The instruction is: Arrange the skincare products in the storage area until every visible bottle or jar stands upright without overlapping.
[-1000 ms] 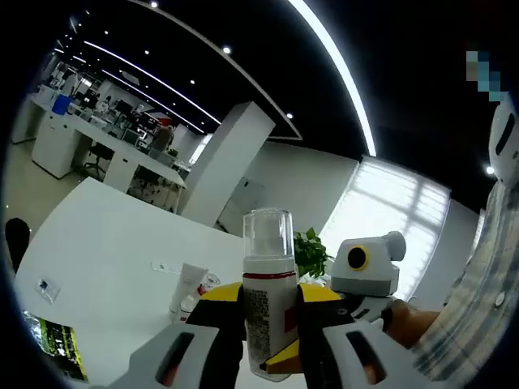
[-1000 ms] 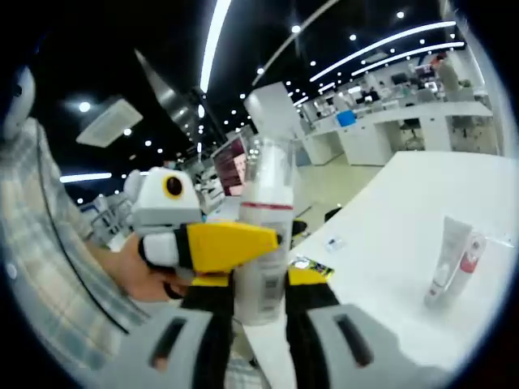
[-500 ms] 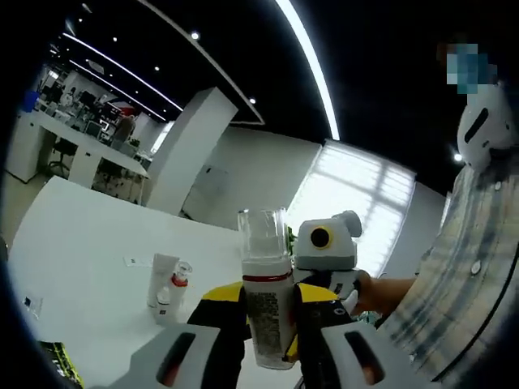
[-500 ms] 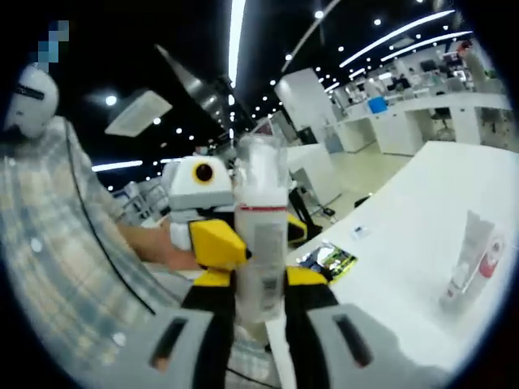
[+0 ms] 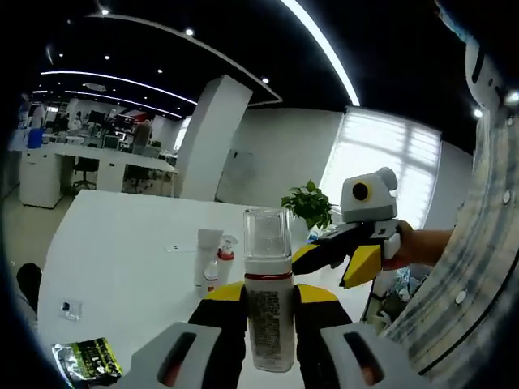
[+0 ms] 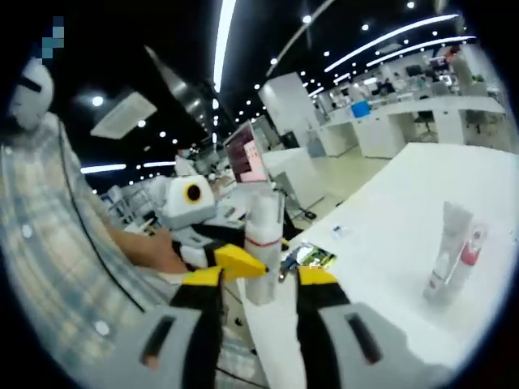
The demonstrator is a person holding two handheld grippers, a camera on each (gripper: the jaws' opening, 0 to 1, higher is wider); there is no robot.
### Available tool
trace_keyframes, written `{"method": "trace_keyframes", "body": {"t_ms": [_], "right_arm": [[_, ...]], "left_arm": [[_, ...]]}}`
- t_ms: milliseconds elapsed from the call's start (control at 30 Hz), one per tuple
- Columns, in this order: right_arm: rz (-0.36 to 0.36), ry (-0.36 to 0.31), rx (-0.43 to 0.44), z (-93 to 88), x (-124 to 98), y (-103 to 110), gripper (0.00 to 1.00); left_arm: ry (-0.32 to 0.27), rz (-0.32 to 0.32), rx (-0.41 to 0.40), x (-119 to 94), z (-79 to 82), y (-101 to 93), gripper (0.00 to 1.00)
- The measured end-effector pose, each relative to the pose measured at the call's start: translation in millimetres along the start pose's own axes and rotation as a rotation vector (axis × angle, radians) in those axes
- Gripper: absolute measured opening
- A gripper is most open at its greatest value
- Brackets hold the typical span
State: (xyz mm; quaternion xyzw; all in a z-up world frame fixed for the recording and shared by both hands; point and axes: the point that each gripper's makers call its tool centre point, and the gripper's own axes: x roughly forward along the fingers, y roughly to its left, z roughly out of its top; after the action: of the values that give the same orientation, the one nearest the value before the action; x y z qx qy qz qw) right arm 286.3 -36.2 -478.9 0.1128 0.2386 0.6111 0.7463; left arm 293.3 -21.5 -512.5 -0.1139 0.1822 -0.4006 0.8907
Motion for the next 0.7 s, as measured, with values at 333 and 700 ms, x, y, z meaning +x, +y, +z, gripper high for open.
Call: {"method": "trace_keyframes", "body": {"t_ms": [333, 700], "right_arm": [[-0.001, -0.026, 0.02, 7.0, 10, 1, 0.28], [-0.016, -0.055, 0.054, 11.5, 7, -1, 0.2]], "left_arm": [[0.02, -0.046, 0.092, 11, -1.3, -19.5, 0.22], [0.044, -0.041, 0.129, 11, -6.4, -20.9, 0.22]]}}
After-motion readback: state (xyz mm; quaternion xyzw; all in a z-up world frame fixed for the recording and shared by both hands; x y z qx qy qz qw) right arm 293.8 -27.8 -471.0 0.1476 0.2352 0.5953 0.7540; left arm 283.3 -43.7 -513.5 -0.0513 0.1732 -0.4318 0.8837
